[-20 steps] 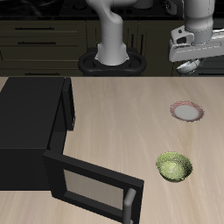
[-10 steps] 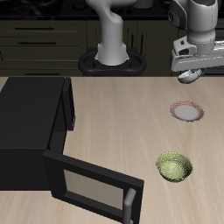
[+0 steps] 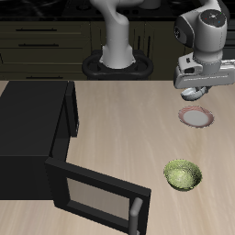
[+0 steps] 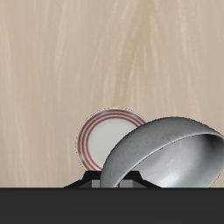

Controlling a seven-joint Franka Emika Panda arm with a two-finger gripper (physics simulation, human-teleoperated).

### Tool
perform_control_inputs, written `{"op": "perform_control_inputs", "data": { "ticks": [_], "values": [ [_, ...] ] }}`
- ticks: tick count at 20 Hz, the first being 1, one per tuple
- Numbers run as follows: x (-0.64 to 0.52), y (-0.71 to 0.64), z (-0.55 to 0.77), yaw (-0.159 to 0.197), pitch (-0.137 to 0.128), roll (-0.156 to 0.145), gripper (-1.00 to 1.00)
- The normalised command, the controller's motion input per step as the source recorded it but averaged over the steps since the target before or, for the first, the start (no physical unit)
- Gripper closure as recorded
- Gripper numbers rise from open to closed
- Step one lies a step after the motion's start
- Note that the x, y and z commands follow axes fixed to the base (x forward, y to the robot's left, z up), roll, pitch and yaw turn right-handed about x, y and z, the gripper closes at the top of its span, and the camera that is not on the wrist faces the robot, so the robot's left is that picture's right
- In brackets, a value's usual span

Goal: Place the white bowl on the plate

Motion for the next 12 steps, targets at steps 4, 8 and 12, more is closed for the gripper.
{"op": "perform_control_inputs", "data": {
  "ticks": [4, 8, 12],
  "values": [
    [0.1, -0.1, -0.33, 0.01, 0.042, -0.05, 1.0],
    [-0.06, 0.1, -0.34, 0.015, 0.047, 0.01, 1.0],
    [-0.04, 0.05, -0.27, 0.007, 0.036, -0.018, 1.0]
  ]
}}
